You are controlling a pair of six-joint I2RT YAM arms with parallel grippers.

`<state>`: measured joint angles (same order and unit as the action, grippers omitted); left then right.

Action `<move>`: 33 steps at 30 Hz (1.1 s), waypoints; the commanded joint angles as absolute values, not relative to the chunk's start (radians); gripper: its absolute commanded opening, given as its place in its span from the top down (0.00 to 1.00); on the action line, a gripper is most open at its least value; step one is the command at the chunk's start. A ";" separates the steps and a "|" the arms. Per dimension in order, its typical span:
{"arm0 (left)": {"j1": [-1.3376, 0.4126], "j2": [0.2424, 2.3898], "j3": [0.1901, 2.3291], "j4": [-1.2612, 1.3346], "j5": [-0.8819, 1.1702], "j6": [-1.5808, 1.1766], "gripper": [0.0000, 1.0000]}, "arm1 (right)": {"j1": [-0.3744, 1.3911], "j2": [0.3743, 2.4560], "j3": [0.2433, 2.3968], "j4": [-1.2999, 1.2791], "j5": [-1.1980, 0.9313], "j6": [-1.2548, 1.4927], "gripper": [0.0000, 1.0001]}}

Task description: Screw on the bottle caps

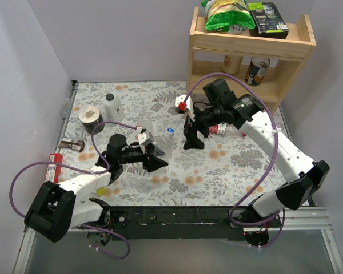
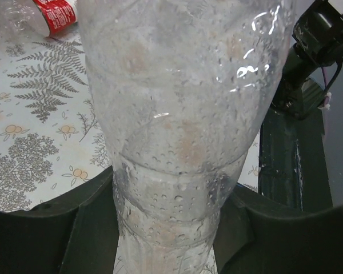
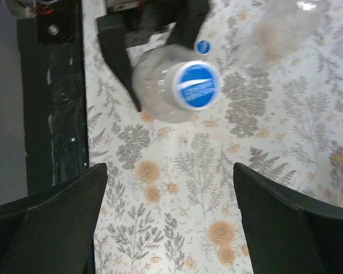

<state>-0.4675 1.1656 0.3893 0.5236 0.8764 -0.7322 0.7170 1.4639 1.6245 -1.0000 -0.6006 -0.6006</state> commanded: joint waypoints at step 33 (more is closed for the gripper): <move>-0.465 1.212 0.440 0.545 0.881 -0.762 1.00 | 0.736 1.434 1.556 -0.836 -0.778 -0.581 0.04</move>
<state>-0.4744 1.2083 0.4492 0.4629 0.9329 -0.6975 0.7315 1.4967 1.5749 -0.7872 -0.7837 -0.5766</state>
